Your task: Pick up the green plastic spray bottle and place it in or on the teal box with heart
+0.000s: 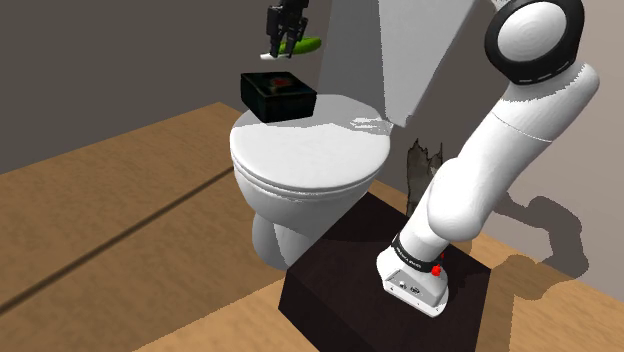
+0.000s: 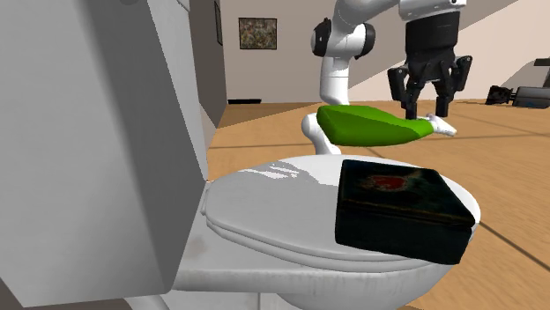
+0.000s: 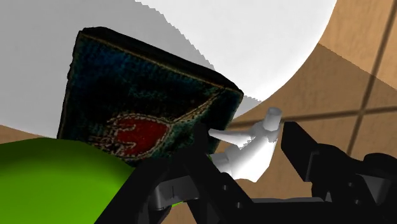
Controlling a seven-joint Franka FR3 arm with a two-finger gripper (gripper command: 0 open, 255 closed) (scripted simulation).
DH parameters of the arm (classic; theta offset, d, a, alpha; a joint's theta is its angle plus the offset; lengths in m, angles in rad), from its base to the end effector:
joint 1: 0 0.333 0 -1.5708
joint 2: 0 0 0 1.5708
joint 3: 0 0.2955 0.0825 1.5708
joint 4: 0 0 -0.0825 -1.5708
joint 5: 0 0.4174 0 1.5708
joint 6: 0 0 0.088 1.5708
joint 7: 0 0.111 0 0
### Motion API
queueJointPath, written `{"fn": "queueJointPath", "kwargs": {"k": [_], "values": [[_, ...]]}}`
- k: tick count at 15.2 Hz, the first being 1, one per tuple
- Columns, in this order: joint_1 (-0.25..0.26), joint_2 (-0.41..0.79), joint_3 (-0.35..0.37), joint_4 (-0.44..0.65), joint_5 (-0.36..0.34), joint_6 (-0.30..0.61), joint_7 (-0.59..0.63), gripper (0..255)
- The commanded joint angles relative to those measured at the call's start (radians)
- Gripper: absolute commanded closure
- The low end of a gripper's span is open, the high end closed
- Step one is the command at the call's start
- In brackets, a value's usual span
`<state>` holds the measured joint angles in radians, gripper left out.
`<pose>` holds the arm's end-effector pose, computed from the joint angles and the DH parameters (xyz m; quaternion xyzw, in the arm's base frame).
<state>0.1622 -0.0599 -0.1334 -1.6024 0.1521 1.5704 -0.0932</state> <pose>0.5701 0.0311 0.6198 -0.9948 -0.0619 -0.0162 0.0795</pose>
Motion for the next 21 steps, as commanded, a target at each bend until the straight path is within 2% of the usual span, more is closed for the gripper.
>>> {"fn": "queueJointPath", "kwargs": {"k": [1,12,13,14,17,21], "values": [[0.011,0.007,0.012,-0.008,0.001,0.019,0.022,255],[0.013,-0.021,0.016,-0.189,0.000,0.171,0.004,255],[0.013,-0.022,0.016,-0.175,0.000,0.157,0.007,255],[0.013,-0.022,0.016,-0.175,0.000,0.157,0.007,0],[0.020,-0.143,0.014,-0.304,0.023,0.190,-0.094,0],[0.024,-0.142,0.019,-0.356,0.026,0.244,-0.095,0]]}}
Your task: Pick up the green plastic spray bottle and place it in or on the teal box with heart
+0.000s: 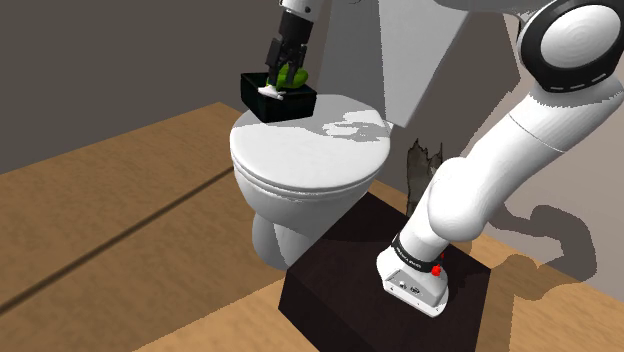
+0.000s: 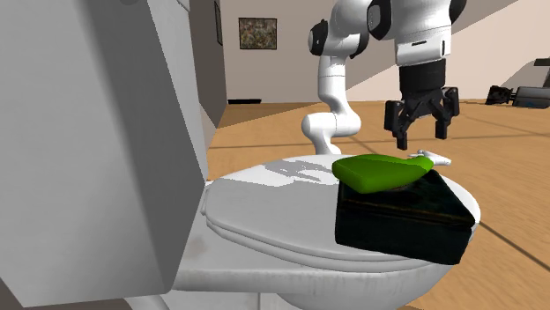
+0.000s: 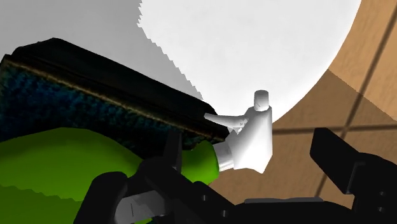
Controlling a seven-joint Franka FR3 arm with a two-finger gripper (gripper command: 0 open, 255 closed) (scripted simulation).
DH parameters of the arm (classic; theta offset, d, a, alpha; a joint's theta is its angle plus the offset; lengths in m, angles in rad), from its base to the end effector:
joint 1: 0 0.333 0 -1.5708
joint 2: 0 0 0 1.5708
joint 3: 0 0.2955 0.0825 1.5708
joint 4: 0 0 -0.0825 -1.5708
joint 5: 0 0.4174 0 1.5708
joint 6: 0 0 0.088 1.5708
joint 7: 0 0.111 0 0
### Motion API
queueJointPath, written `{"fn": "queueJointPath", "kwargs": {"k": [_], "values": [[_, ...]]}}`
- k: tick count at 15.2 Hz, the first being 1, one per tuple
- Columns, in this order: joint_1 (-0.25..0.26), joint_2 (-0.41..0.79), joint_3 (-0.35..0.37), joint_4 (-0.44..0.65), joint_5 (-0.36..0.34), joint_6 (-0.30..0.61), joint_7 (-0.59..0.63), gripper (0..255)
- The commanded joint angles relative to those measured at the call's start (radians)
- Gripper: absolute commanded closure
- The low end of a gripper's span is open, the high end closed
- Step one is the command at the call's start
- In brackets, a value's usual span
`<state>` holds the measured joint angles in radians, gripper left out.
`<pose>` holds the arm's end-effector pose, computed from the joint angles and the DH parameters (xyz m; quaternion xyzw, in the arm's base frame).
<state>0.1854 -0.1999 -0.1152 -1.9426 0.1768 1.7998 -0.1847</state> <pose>0.5400 0.0499 0.5440 -0.9887 -0.1097 -0.0330 0.0962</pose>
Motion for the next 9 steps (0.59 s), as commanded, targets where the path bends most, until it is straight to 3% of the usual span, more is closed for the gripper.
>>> {"fn": "queueJointPath", "kwargs": {"k": [1,9], "values": [[0.001,-0.001,0.002,-0.029,0.002,0.028,-0.004,0],[0.004,0.001,0.005,-0.060,0.004,0.062,-0.005,0]]}}
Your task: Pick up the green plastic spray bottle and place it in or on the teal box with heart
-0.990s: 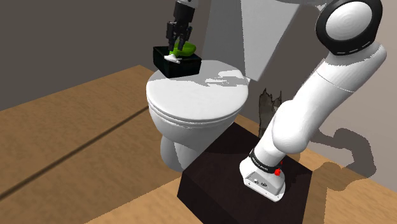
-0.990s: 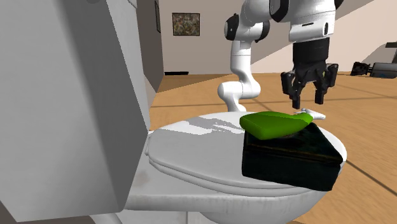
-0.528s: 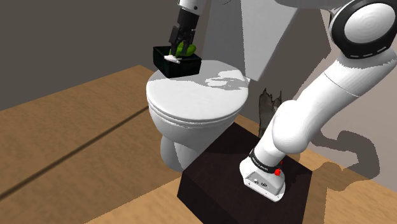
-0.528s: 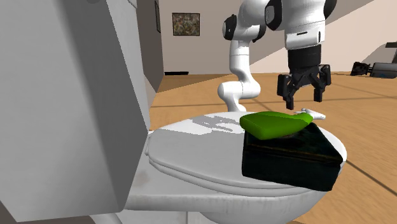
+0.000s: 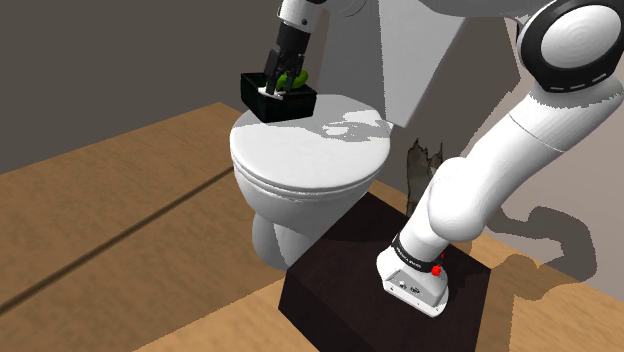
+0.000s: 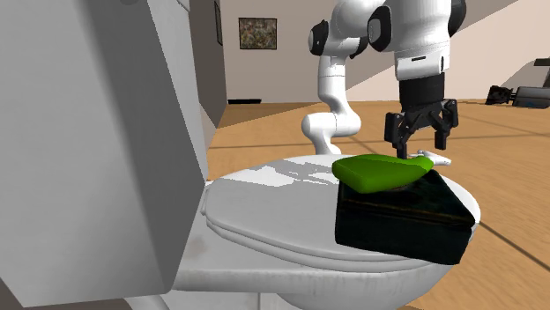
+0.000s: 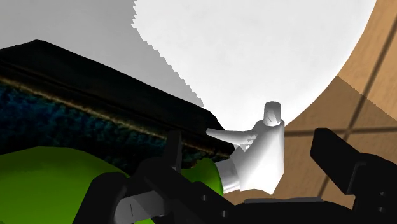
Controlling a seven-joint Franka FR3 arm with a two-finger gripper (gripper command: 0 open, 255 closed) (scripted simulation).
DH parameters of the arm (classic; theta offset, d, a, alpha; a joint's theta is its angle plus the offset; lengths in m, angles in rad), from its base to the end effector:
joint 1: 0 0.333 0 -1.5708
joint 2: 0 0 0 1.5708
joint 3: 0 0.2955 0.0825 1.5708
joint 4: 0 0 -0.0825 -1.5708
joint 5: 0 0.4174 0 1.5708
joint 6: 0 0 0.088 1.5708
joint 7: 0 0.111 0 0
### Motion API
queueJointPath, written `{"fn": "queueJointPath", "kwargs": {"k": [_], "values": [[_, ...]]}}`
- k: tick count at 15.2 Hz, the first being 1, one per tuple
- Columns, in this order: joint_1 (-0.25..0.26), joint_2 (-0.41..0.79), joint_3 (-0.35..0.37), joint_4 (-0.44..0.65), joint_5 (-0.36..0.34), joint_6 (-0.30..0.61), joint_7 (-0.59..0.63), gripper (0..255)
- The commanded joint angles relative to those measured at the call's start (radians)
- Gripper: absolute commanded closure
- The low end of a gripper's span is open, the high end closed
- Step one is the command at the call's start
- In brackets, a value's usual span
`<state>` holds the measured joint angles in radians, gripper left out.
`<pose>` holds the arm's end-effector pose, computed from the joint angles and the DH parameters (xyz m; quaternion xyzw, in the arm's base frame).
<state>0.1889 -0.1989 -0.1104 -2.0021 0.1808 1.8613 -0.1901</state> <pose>0.5399 0.0542 0.5183 -0.9886 -0.1107 -0.0334 0.0963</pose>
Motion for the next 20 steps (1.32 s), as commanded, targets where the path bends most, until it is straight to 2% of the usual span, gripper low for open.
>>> {"fn": "queueJointPath", "kwargs": {"k": [1,2,3,12,20], "values": [[0.000,0.000,0.000,0.000,0.000,0.000,0.000,0],[0.000,0.000,0.000,0.000,0.000,0.000,0.000,0],[0.000,0.000,0.000,0.000,0.000,0.000,0.000,255],[0.000,0.000,0.000,0.000,0.000,0.000,0.000,255],[0.000,0.004,-0.001,0.111,-0.004,-0.105,0.018,255]]}}
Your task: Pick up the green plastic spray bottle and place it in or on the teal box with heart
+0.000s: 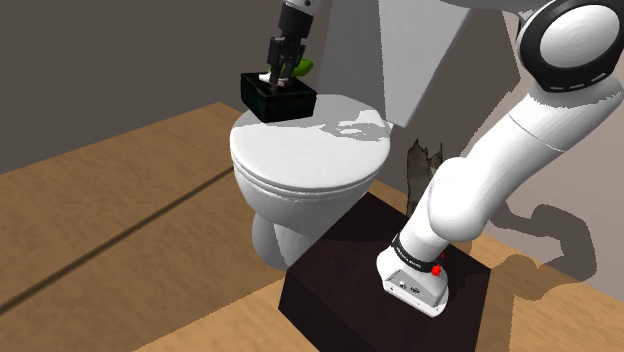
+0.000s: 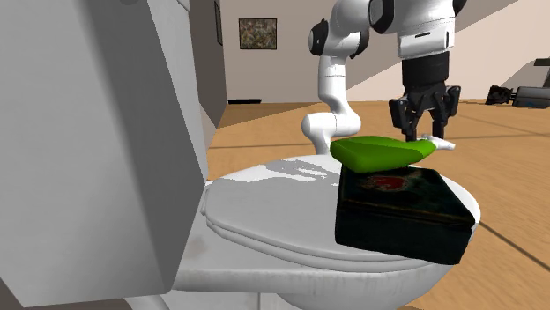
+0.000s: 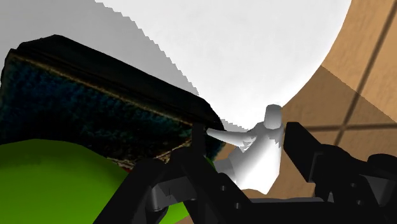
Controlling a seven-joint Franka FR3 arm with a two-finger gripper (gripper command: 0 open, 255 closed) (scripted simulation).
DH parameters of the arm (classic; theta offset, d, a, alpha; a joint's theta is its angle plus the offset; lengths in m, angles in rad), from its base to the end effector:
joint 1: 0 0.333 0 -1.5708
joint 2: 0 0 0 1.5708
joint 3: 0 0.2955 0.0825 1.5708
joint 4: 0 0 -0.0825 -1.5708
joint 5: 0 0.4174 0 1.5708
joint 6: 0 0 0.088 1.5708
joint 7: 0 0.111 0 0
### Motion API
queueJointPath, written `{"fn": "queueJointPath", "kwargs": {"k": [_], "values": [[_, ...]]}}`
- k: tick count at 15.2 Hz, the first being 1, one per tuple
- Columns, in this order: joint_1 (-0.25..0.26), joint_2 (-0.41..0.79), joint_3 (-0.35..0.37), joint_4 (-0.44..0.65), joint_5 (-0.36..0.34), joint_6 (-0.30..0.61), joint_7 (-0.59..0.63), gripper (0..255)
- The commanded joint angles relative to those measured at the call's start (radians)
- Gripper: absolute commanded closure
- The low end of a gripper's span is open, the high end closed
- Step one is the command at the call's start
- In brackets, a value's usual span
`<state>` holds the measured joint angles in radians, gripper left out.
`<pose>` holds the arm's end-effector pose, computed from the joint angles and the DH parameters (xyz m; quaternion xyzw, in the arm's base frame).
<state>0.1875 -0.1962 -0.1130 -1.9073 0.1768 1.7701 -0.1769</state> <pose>0.5406 0.0527 0.5577 -0.9886 -0.1106 -0.0335 0.0964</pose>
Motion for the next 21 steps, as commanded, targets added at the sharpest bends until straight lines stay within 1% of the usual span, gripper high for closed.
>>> {"fn": "queueJointPath", "kwargs": {"k": [1,7,8,9,21], "values": [[0.001,0.003,0.001,0.031,-0.001,-0.027,0.007,255],[0.001,0.014,0.000,0.114,-0.001,-0.099,0.018,255],[-0.006,0.046,-0.012,0.159,0.001,-0.115,0.001,255],[-0.016,0.098,-0.031,0.234,0.007,-0.143,-0.025,255],[-0.016,0.074,-0.027,0.045,0.008,0.020,-0.050,255]]}}
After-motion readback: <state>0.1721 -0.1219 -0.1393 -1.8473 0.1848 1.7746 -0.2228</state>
